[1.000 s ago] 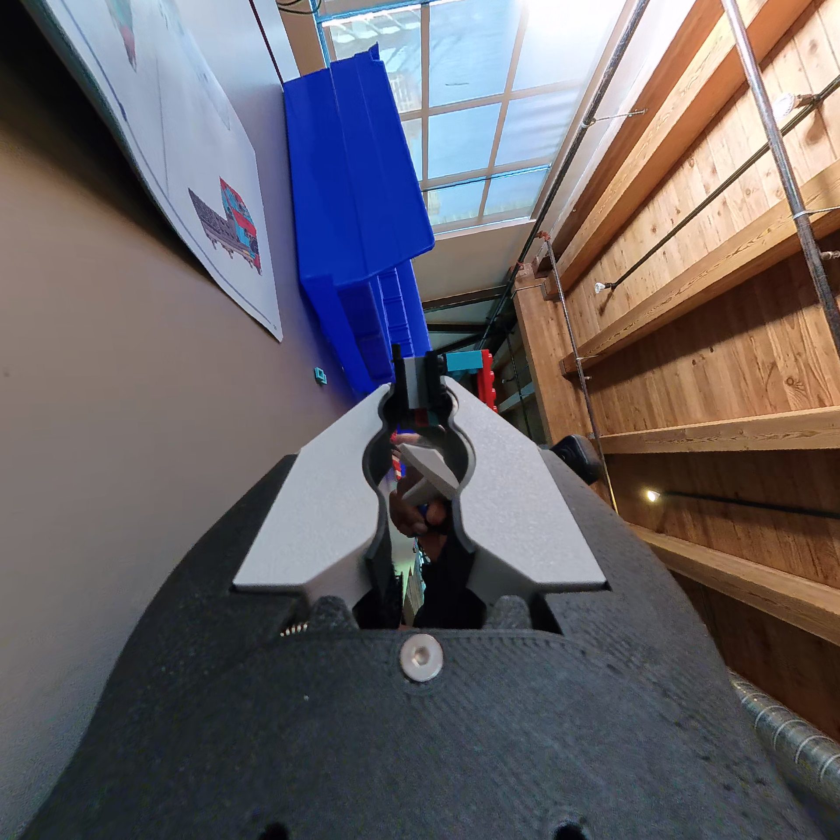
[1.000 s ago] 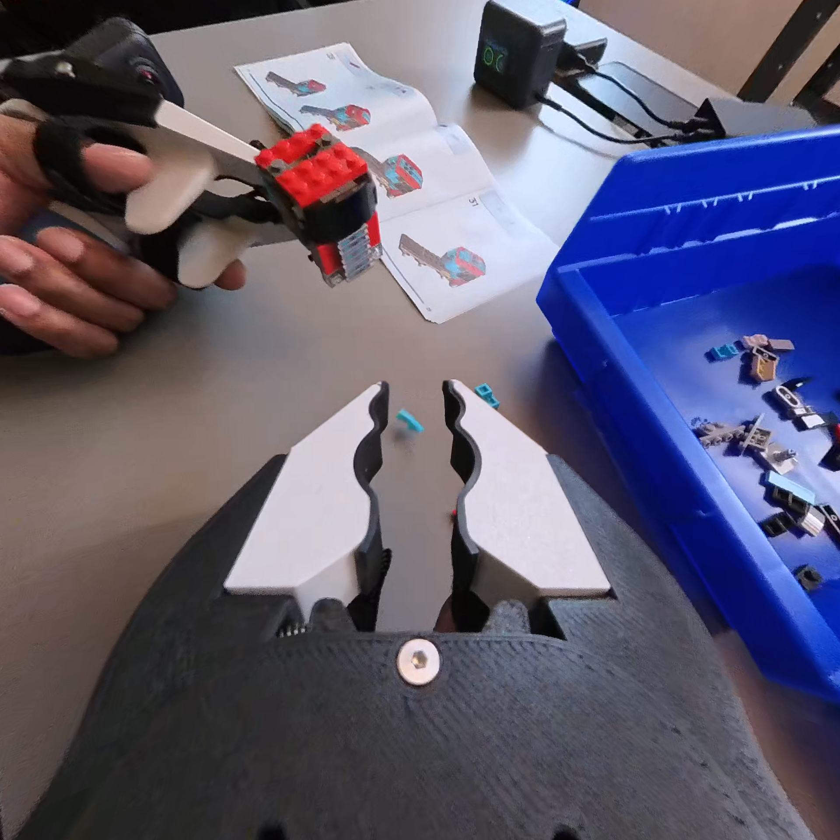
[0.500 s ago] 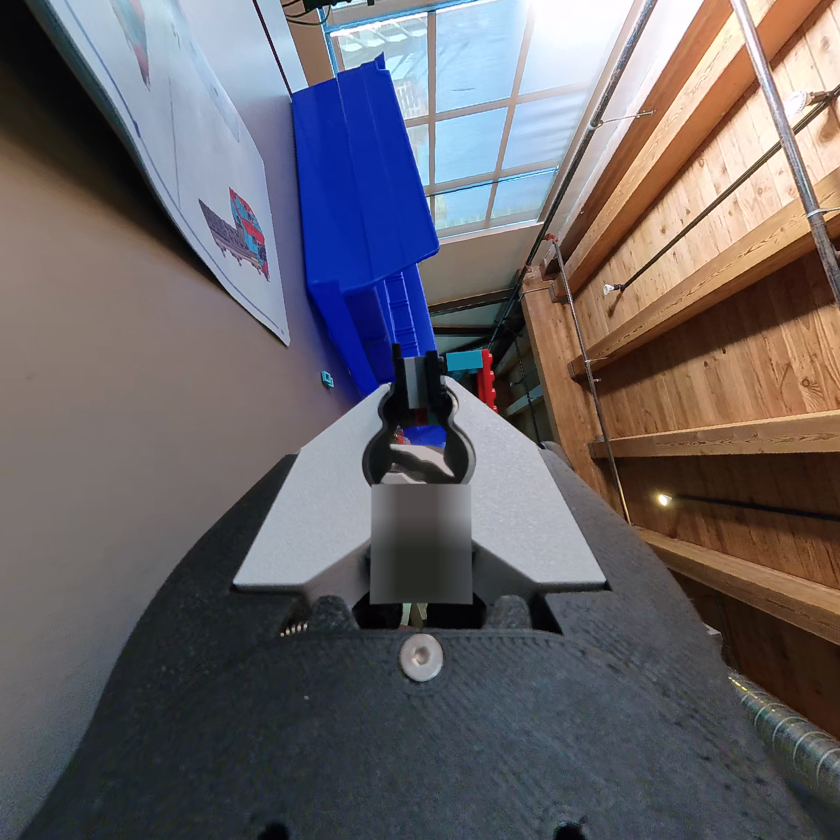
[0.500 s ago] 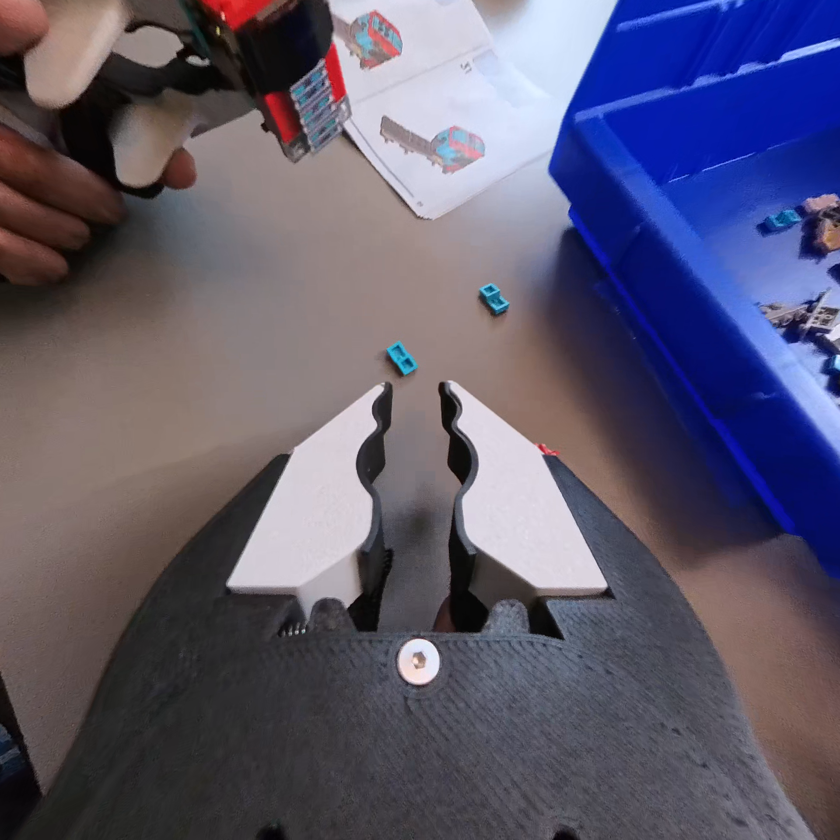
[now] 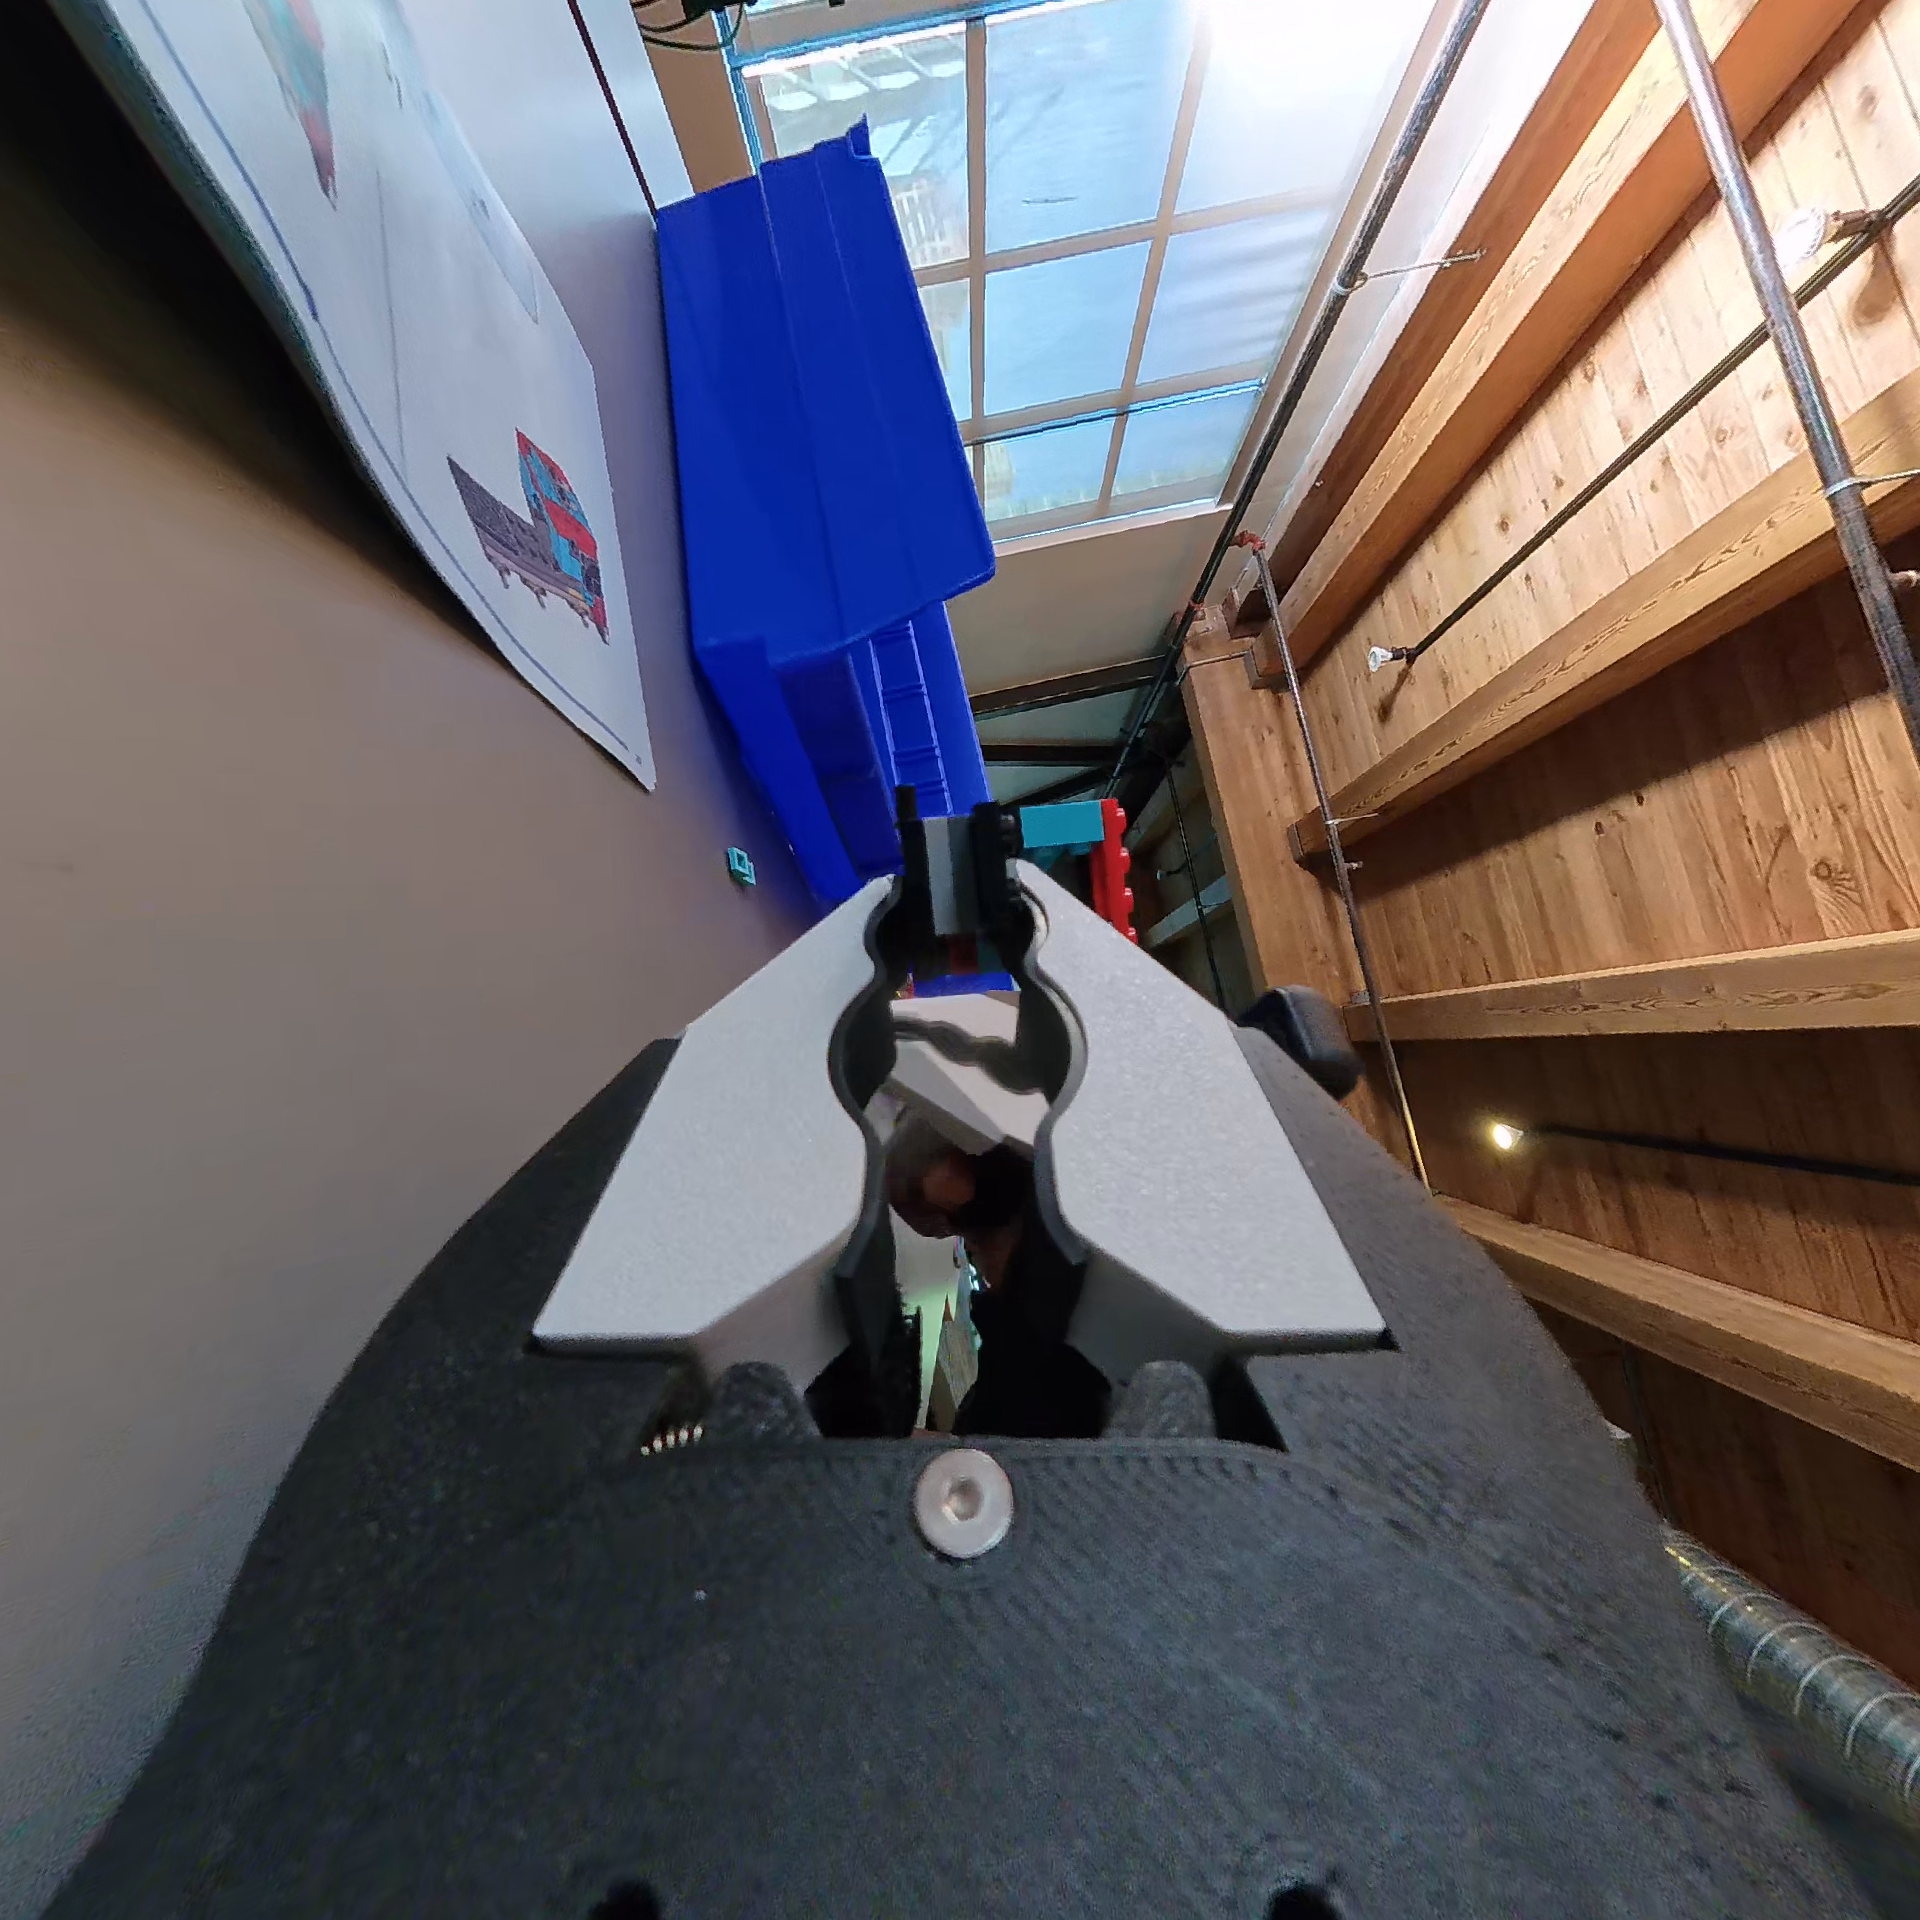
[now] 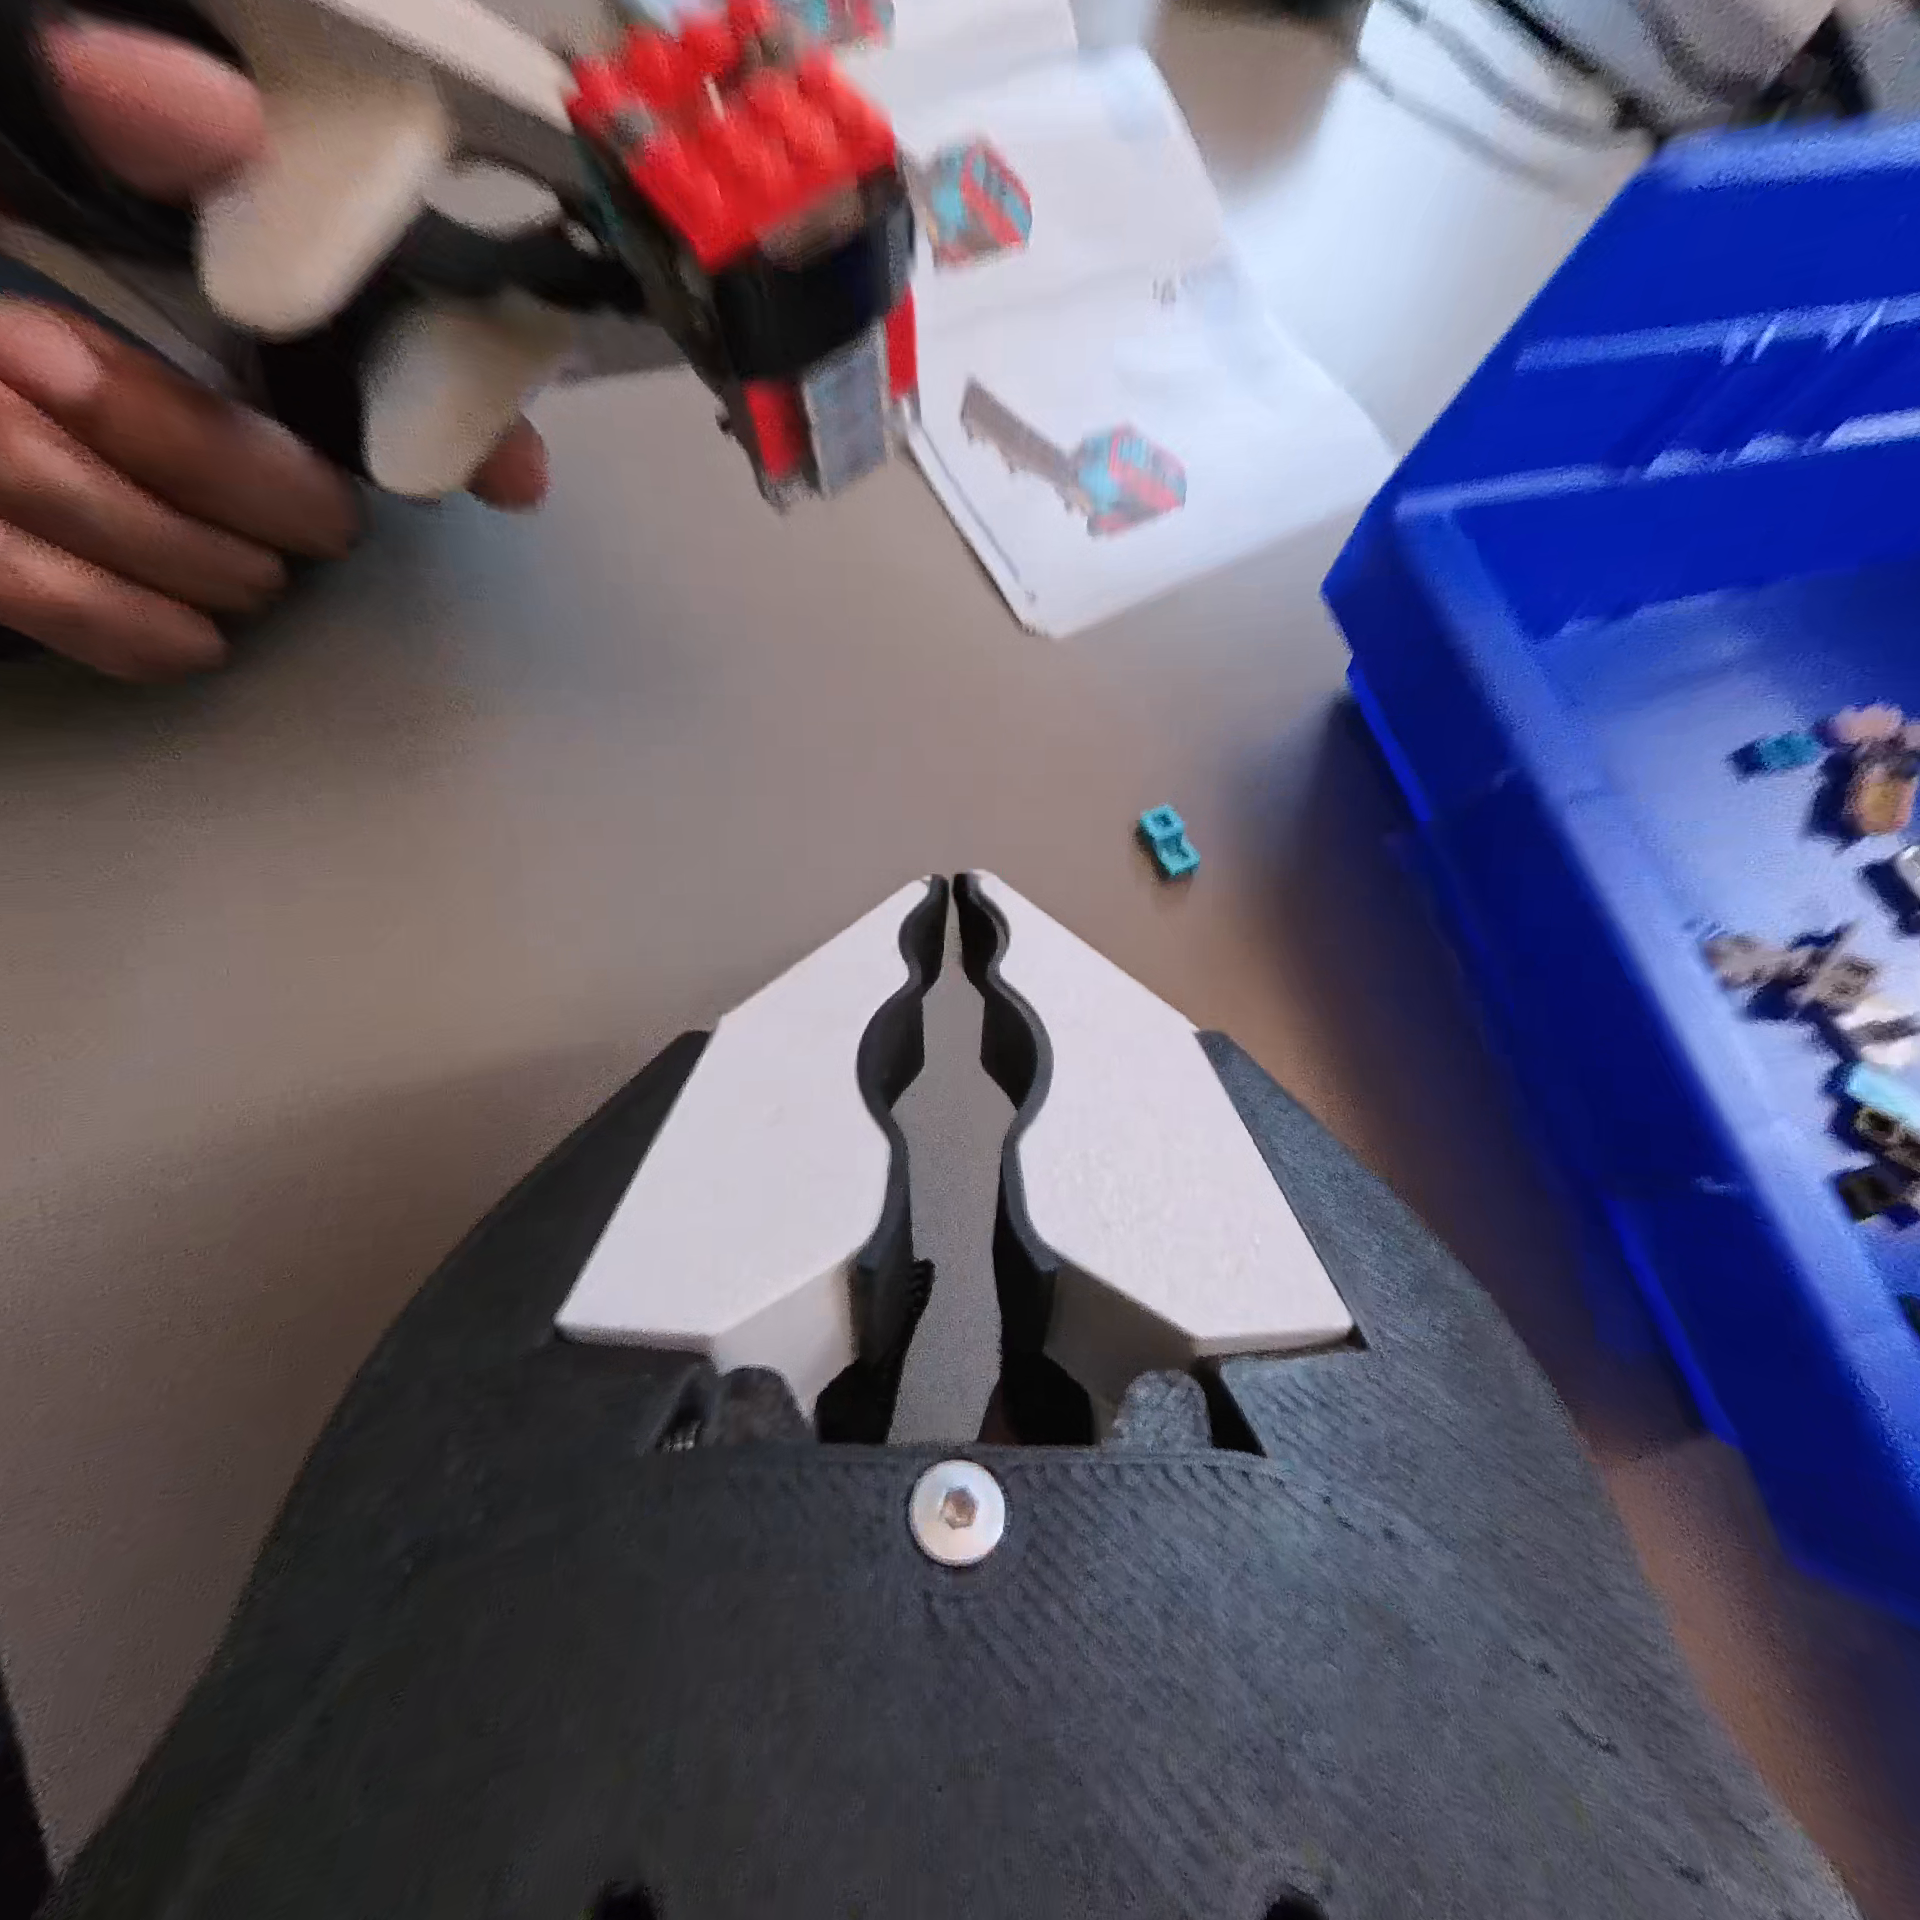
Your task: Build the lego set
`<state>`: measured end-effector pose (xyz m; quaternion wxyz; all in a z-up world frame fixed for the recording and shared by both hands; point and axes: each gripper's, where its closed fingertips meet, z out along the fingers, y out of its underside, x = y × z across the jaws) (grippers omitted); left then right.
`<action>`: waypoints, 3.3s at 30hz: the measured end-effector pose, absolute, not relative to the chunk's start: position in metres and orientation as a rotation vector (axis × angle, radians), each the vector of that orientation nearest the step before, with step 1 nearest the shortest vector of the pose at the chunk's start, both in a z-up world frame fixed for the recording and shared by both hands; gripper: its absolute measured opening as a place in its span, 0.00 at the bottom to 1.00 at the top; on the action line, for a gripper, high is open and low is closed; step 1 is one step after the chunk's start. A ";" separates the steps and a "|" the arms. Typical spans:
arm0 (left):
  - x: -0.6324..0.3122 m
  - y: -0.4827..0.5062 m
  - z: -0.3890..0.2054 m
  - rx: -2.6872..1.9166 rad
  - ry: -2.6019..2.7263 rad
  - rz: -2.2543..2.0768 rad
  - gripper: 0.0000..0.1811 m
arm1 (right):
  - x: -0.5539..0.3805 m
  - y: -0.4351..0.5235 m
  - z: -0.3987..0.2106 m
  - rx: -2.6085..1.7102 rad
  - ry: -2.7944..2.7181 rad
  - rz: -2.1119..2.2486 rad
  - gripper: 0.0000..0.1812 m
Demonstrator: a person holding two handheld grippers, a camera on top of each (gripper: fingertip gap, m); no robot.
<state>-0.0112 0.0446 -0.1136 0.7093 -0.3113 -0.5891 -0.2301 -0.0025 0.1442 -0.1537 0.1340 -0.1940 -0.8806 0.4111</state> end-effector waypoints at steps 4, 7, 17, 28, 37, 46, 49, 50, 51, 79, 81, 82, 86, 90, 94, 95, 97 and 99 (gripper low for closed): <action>-0.011 0.045 -0.113 -0.692 -1.306 -0.513 0.09 | -0.010 0.149 -0.144 -0.641 -2.515 1.207 0.06; -0.011 0.046 -0.114 -0.694 -1.306 -0.514 0.09 | -0.008 0.150 -0.168 -0.711 -2.591 1.141 0.14; -0.011 0.045 -0.113 -0.692 -1.305 -0.510 0.09 | -0.008 0.137 -0.153 -0.612 -2.538 1.178 0.05; -0.011 0.045 -0.113 -0.691 -1.305 -0.508 0.09 | -0.005 0.157 -0.141 -0.689 -2.489 1.213 0.09; -0.011 0.048 -0.113 -0.701 -1.307 -0.506 0.09 | 0.009 0.142 -0.170 -0.625 -2.603 1.141 0.09; -0.010 0.047 -0.115 -0.709 -1.314 -0.503 0.09 | -0.007 0.129 -0.175 -0.265 -2.653 1.077 0.11; -0.010 0.046 -0.115 -0.707 -1.315 -0.504 0.09 | -0.002 0.123 -0.168 -0.047 -2.710 1.118 0.12; -0.010 0.046 -0.115 -0.705 -1.316 -0.503 0.09 | -0.001 0.122 -0.166 0.007 -2.722 1.126 0.12; -0.011 0.045 -0.115 -0.703 -1.317 -0.502 0.09 | 0.000 0.121 -0.165 0.050 -2.738 1.120 0.12; -0.012 0.037 -0.113 -0.676 -1.310 -0.495 0.09 | 0.002 0.117 -0.186 0.030 -2.824 0.958 0.08; -0.012 0.037 -0.113 -0.676 -1.310 -0.494 0.09 | 0.007 0.117 -0.186 0.032 -2.834 0.964 0.08; -0.012 0.037 -0.113 -0.676 -1.310 -0.495 0.09 | 0.010 0.116 -0.185 0.035 -2.838 0.970 0.08; -0.011 0.038 -0.113 -0.678 -1.308 -0.497 0.09 | 0.024 0.113 -0.184 0.051 -2.861 0.999 0.08; -0.011 0.038 -0.113 -0.678 -1.308 -0.497 0.09 | 0.019 0.112 -0.178 0.003 -2.824 1.030 0.12; -0.011 0.039 -0.112 -0.680 -1.307 -0.497 0.09 | 0.002 0.120 -0.186 -0.111 -2.850 0.985 0.19; -0.011 0.039 -0.112 -0.681 -1.306 -0.497 0.09 | 0.001 0.119 -0.186 -0.127 -2.860 1.001 0.20; -0.011 0.039 -0.112 -0.682 -1.306 -0.496 0.09 | 0.000 0.116 -0.185 -0.137 -2.864 1.033 0.20; -0.011 0.038 -0.112 -0.681 -1.308 -0.494 0.09 | 0.000 0.112 -0.184 -0.123 -2.862 1.049 0.18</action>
